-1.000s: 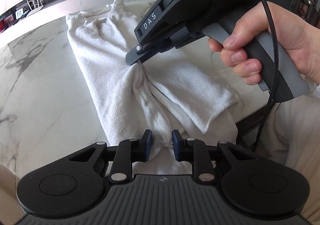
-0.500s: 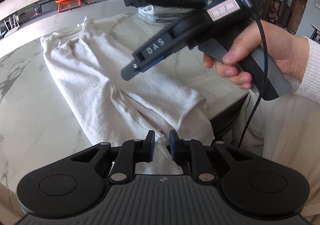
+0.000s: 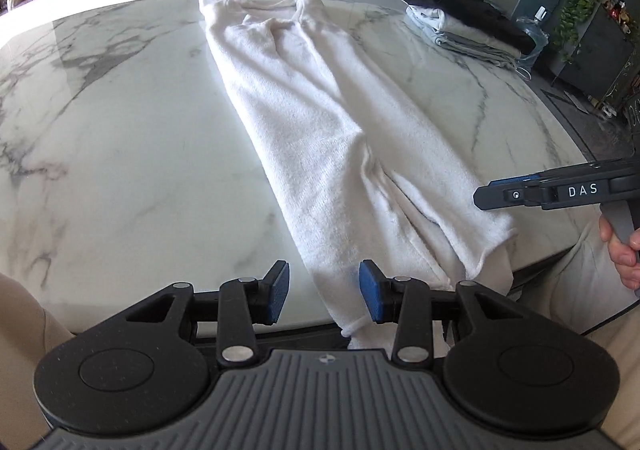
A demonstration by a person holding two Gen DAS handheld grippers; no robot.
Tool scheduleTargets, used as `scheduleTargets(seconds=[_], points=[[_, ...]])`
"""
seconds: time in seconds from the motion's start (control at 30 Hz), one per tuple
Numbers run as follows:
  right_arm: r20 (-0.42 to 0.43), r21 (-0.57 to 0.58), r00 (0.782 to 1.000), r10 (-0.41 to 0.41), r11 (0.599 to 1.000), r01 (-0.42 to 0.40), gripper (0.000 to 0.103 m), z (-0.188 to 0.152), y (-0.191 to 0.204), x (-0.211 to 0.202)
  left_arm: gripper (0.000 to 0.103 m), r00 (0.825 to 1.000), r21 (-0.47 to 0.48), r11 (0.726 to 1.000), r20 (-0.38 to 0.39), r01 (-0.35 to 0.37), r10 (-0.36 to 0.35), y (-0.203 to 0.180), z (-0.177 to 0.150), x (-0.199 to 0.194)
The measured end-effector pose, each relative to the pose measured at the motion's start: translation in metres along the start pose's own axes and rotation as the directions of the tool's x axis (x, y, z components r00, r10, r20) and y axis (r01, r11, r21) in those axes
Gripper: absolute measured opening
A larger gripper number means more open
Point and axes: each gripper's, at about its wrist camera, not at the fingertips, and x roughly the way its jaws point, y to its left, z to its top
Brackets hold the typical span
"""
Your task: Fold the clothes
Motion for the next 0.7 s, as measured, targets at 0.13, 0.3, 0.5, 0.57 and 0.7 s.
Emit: scheduleTargets(seconds=[0.13, 0.3, 0.5, 0.57, 0.7], points=[[-0.005, 0.007, 1.0, 0.022, 1.0, -0.022, 0.04, -0.008, 0.003, -0.004, 0.037, 1.0, -0.001, 1.0, -0.01, 0.01, -0.011, -0.001, -0.003, 0.004], [-0.009, -0.006, 1.0, 0.011, 1.0, -0.011, 0.023, -0.016, 0.014, -0.004, 0.037, 1.0, 0.022, 1.0, -0.013, -0.001, 0.002, -0.005, -0.002, 0.006], [-0.009, -0.03, 1.0, 0.013, 0.999, -0.013, 0.013, -0.026, 0.03, -0.001, 0.02, 0.998, 0.066, 0.997, -0.029, -0.047, 0.049, -0.011, -0.001, 0.006], [0.0, -0.046, 1.0, 0.0, 0.999, 0.0, 0.012, -0.027, 0.036, -0.001, 0.015, 0.998, 0.061, 0.997, -0.034, -0.043, 0.045, -0.009, -0.002, 0.005], [0.014, -0.072, 1.0, -0.026, 0.997, 0.027, 0.009, -0.028, 0.043, -0.003, 0.01, 0.998, 0.082, 0.995, -0.022, -0.053, 0.055, -0.012, -0.002, 0.0]])
